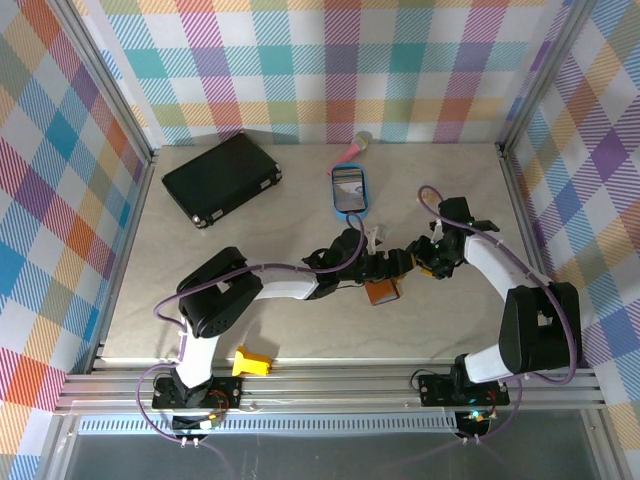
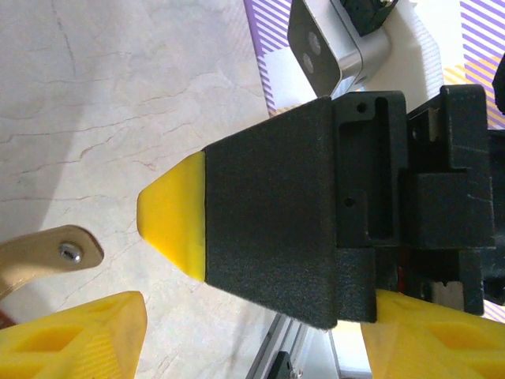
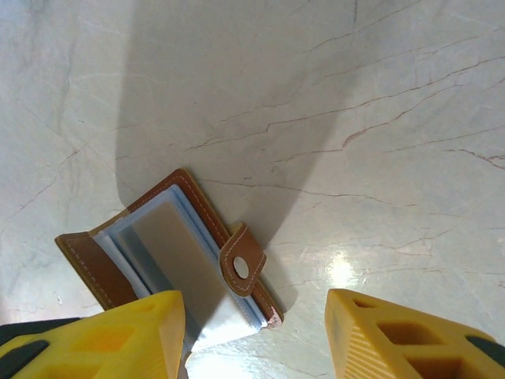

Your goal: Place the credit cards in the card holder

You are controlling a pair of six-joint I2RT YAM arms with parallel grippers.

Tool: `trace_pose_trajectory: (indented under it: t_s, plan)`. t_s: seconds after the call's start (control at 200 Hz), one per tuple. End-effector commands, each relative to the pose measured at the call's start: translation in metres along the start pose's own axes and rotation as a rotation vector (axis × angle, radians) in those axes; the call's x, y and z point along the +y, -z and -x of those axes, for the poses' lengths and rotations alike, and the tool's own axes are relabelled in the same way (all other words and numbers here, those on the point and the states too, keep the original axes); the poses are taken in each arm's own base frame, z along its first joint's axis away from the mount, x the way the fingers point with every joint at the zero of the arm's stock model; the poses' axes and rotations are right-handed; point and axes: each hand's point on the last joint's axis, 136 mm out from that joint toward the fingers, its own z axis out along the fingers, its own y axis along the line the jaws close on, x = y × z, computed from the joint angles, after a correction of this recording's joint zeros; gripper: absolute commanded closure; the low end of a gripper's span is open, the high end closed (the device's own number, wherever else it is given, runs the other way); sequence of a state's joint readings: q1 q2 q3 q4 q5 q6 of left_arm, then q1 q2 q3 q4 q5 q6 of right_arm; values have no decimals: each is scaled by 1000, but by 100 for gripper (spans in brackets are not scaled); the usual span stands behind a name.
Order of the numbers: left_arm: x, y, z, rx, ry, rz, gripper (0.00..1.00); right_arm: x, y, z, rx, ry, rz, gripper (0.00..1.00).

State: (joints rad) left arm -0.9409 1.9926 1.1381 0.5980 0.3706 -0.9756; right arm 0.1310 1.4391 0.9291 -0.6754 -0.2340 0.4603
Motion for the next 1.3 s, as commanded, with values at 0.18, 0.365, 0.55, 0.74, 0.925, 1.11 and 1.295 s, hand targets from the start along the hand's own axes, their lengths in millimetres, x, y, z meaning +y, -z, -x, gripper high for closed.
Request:
trace_pose_trajectory:
  t_s: [0.18, 0.365, 0.55, 0.74, 0.925, 1.11, 1.295]
  plan:
    - [88, -13, -26, 47, 55, 178, 30, 13, 8, -7, 39, 2, 88, 50]
    - [103, -19, -32, 48, 67, 155, 31, 12, 7, -7, 39, -7, 97, 50]
    - [126, -16, -37, 58, 84, 229, 31, 9, 7, -8, 37, -19, 89, 50]
    - [142, -7, -37, 52, 101, 294, 32, -12, 19, 3, -29, -95, 8, 44]
    - [126, 1, -35, 52, 79, 267, 31, -43, 32, 17, -85, -168, -81, 43]
    - [113, 7, -32, 46, 68, 235, 31, -60, 35, 34, -128, -259, -48, 43]
    - [114, 6, -33, 54, 67, 230, 31, -54, 56, 51, -176, -253, -6, 44]
